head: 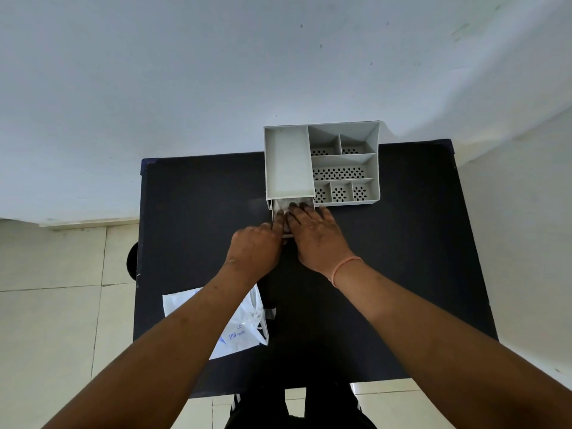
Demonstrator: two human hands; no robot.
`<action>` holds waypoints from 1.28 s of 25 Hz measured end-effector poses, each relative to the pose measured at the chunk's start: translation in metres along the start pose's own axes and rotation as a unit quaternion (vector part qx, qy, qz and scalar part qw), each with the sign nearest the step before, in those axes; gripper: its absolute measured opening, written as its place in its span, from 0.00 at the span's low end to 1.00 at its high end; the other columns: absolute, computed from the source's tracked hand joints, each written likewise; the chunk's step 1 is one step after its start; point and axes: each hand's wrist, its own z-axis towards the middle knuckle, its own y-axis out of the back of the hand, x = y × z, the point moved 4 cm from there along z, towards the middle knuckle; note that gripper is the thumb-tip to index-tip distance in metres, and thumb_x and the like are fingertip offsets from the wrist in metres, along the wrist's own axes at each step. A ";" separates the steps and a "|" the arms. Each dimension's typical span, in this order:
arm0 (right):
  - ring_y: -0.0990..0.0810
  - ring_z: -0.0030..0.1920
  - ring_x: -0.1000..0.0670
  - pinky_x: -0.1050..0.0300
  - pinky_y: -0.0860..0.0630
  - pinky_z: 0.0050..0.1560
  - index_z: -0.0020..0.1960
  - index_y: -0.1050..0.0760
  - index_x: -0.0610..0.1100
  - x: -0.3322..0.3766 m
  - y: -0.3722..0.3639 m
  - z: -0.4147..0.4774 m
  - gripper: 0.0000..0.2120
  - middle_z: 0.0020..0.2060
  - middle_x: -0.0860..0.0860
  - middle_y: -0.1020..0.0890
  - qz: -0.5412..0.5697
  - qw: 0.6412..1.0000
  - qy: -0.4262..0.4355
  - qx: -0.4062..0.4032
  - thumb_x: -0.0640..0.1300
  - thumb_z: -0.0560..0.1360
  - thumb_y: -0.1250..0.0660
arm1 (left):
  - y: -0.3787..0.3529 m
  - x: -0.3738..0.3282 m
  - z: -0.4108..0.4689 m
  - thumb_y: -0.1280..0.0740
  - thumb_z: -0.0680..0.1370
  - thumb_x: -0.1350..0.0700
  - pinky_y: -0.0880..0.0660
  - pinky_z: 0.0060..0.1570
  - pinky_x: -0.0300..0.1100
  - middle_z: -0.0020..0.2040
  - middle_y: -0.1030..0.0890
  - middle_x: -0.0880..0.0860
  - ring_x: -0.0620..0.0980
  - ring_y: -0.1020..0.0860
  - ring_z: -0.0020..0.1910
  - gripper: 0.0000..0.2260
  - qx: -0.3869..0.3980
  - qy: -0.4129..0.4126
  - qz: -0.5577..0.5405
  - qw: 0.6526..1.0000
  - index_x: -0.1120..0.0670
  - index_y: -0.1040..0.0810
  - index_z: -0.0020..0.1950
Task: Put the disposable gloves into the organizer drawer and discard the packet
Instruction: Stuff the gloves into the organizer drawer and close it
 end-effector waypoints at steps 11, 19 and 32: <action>0.22 0.52 0.45 0.46 0.23 0.50 0.54 0.14 0.51 -0.032 0.005 -0.023 0.09 0.48 0.50 0.22 0.026 0.987 -0.094 -0.126 0.51 0.76 0.27 | 0.010 0.017 -0.003 0.22 0.76 0.49 0.21 0.33 0.46 0.43 0.16 0.53 0.56 0.15 0.38 0.08 -0.064 -0.023 -0.059 0.996 0.52 0.11 0.50; 0.18 0.49 0.43 0.47 0.19 0.51 0.58 0.15 0.52 -0.041 0.017 0.008 0.10 0.48 0.46 0.19 0.094 0.980 -0.121 -0.130 0.47 0.81 0.33 | 0.028 0.023 0.034 0.34 0.84 0.48 0.18 0.47 0.53 0.54 0.16 0.56 0.60 0.15 0.51 0.13 -0.032 0.044 -0.085 0.995 0.52 0.14 0.59; 0.16 0.41 0.45 0.49 0.20 0.50 0.49 0.20 0.47 -0.042 0.026 0.015 0.06 0.39 0.49 0.15 0.081 0.971 -0.158 -0.158 0.50 0.79 0.30 | 0.039 0.033 0.036 0.27 0.80 0.56 0.21 0.47 0.49 0.46 0.19 0.57 0.55 0.19 0.40 0.06 -0.131 0.091 -0.248 0.956 0.57 0.21 0.49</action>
